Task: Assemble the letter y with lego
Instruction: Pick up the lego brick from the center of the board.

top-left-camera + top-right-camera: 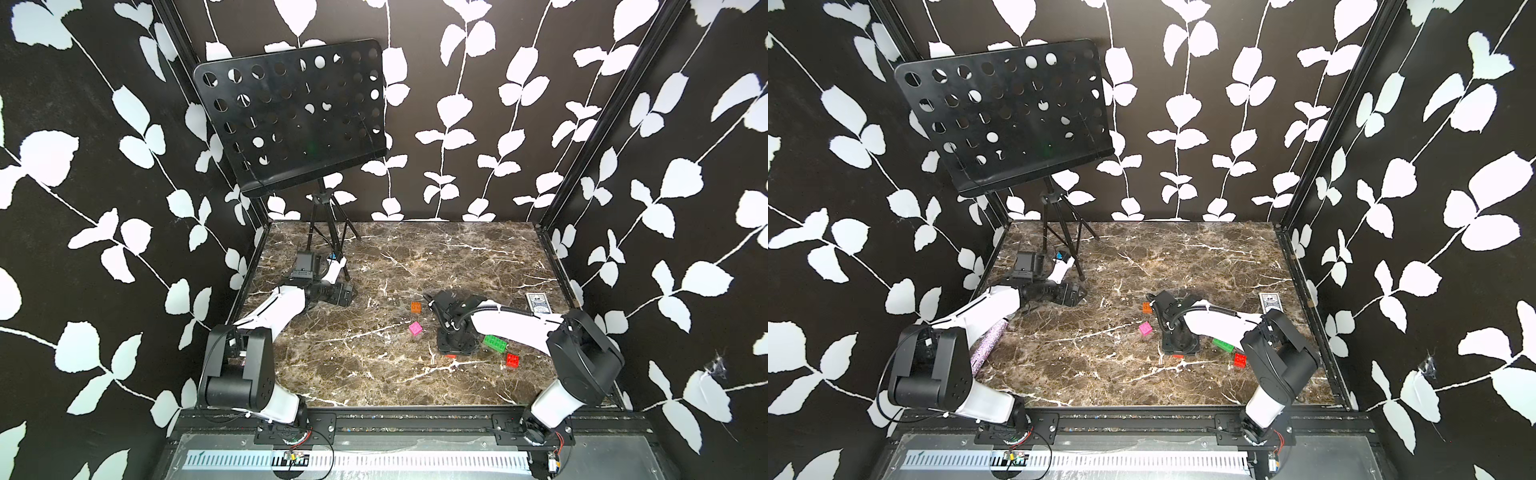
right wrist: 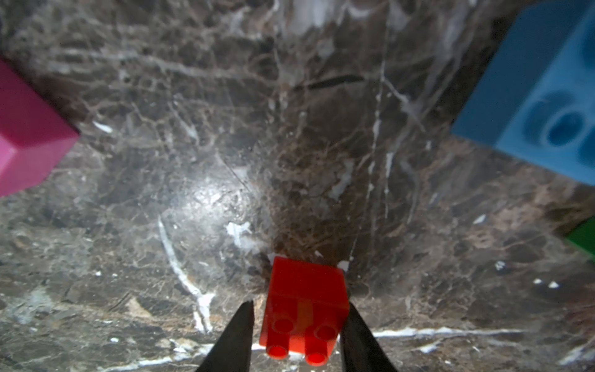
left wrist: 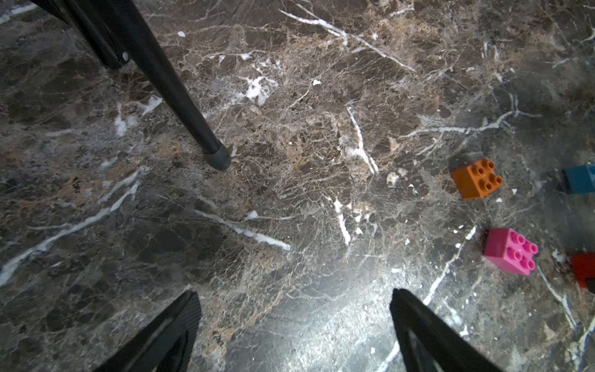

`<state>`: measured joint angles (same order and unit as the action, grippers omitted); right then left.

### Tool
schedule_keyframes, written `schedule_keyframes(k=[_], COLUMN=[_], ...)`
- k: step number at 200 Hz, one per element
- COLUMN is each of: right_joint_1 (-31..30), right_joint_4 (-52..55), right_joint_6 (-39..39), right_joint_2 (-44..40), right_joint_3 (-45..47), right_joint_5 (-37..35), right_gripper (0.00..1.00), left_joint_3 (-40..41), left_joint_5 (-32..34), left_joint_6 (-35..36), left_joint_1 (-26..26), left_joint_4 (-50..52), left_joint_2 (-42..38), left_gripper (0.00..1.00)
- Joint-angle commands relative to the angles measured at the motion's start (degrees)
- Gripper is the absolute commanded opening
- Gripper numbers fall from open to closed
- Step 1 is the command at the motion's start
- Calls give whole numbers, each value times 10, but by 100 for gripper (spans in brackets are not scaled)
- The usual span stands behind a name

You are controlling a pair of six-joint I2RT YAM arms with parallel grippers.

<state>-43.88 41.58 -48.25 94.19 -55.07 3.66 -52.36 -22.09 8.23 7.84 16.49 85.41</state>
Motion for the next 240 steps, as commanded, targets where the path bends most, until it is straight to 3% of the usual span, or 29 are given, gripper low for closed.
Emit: schedule_keyframes(k=[1,135,189,215,240], right_joint_1=[-2,3,3,4,10], right_joint_4=[4,14,17,16,22], right_joint_6=[-4,0,12,49,150], right_joint_2=[8,2,-7,-12,-15], right_joint_3=[-7,-16,-23,-34,-72], right_joint_5=[-14,-29,-33,-29,-29], right_gripper=[39,42,29,26,26], left_joint_3=[-6,-7,-6,-6,-9], left_joint_5=[-5,-4,-4,-1,-1], left_joint_6=[9,10,11,13,18], left_joint_1=[0,1,1,1,-1], left_joint_4=[11,13,13,14,19], left_joint_2=[-1,4,5,4,2], left_gripper=[95,95,95,95,95])
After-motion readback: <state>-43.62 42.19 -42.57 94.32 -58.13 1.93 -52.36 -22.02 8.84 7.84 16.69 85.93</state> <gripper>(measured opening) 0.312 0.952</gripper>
